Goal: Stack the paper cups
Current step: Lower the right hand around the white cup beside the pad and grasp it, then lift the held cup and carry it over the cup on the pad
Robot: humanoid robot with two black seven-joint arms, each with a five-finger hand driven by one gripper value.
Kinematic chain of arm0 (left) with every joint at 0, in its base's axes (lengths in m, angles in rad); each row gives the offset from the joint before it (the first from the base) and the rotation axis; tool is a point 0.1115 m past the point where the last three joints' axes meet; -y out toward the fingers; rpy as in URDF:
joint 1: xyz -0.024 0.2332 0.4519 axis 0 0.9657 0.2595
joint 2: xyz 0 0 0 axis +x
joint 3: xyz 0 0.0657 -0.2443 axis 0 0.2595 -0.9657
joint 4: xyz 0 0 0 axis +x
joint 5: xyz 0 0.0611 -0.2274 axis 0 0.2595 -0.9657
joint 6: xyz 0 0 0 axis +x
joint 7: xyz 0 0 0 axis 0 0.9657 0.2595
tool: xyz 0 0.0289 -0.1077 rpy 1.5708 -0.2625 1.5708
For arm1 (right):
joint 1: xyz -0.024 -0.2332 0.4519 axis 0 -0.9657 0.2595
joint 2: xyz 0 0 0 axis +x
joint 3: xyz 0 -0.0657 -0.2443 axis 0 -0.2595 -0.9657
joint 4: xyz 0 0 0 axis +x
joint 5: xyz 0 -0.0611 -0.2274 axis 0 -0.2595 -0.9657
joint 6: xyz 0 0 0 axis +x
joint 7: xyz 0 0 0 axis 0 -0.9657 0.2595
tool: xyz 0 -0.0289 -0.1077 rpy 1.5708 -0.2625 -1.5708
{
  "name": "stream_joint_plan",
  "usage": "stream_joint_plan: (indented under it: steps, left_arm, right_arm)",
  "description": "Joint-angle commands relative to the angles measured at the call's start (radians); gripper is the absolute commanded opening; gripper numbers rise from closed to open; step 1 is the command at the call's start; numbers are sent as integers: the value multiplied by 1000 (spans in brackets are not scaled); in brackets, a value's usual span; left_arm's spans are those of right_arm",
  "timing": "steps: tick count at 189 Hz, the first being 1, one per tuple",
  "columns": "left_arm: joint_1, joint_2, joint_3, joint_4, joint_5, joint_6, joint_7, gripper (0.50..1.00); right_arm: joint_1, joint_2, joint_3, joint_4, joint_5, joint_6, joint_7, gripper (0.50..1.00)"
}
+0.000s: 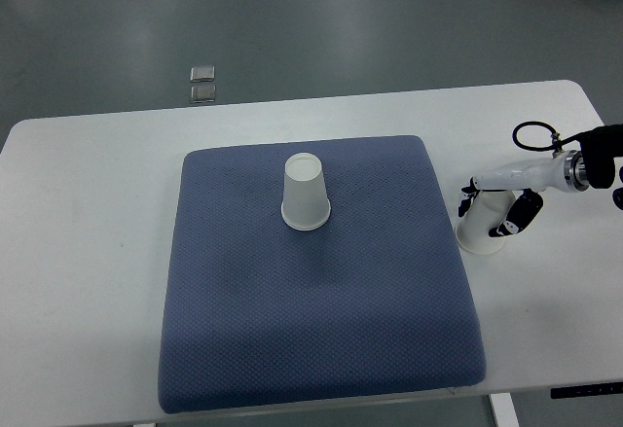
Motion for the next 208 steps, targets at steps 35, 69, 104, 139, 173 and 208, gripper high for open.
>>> stream_joint_plan:
  steps: [35, 69, 104, 139, 173, 208]
  left_arm:
    - [0, 0, 0, 0, 0, 0, 0, 1000]
    - [0, 0, 0, 0, 0, 0, 0, 1000]
    - [0, 0, 0, 0, 0, 0, 0, 1000]
    - [0, 0, 0, 0, 0, 0, 0, 1000]
    - [0, 0, 0, 0, 0, 0, 0, 1000]
    - [0, 0, 0, 0, 0, 0, 0, 1000]
  right_arm:
    - [17, -9, 5, 0, 0, 4, 0, 690]
    - [75, -15, 5, 0, 1, 19, 0, 690]
    - [198, -10, 5, 1, 3, 72, 0, 690]
    - [324, 19, 3, 15, 5, 130, 0, 693]
    - [425, 94, -3, 35, 3, 180, 0, 695]
    - [497, 214, -14, 35, 5, 225, 0, 697]
